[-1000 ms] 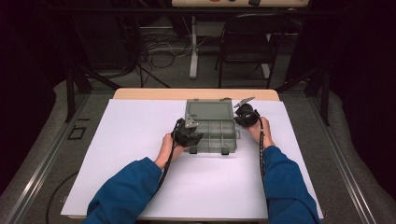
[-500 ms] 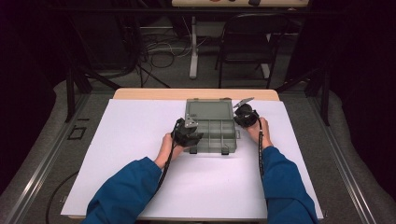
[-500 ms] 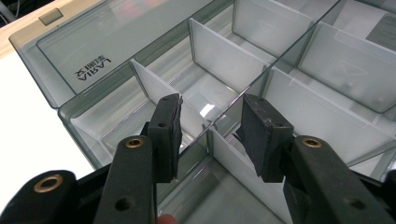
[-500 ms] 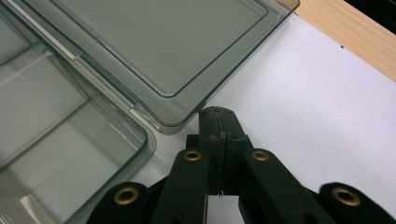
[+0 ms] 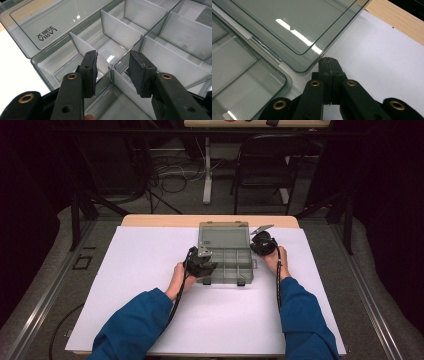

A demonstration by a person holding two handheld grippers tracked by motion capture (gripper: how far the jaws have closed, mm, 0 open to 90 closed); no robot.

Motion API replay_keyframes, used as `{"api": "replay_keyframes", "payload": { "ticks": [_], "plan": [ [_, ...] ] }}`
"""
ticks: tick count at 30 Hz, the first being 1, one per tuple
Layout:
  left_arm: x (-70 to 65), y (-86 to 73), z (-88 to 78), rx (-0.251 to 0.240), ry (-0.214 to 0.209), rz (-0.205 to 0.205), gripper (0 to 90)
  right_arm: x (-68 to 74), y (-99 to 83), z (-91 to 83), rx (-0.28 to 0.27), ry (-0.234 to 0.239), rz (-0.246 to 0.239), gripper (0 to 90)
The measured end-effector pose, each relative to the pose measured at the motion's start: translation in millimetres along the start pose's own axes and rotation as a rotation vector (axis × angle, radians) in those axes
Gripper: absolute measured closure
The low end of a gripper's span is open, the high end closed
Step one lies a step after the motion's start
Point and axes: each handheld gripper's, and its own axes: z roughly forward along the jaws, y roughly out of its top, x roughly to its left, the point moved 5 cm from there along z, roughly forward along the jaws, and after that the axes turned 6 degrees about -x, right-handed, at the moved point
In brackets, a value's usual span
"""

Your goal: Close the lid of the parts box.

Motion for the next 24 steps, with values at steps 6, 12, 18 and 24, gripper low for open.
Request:
{"api": "replay_keyframes", "payload": {
  "ticks": [6,12,18,24],
  "plan": [
    [0.1,0.0,0.0,0.001,-0.001,0.002,59.4,-1.8,2.1,-2.5,-0.021,-0.011,-0.002,90.0],
    [0.2,-0.1,-0.2,0.001,-0.003,0.002,59.4,-2.2,5.2,-4.5,-0.063,-0.015,-0.004,90.0],
    [0.3,-0.2,-0.1,-0.003,-0.003,0.002,59.4,-3.0,9.3,-10.2,-0.103,-0.031,-0.019,90.0],
    [0.3,-0.1,0.0,-0.003,-0.004,0.002,59.4,-3.1,15.7,-16.6,-0.141,-0.043,-0.029,90.0]
  ]
}}
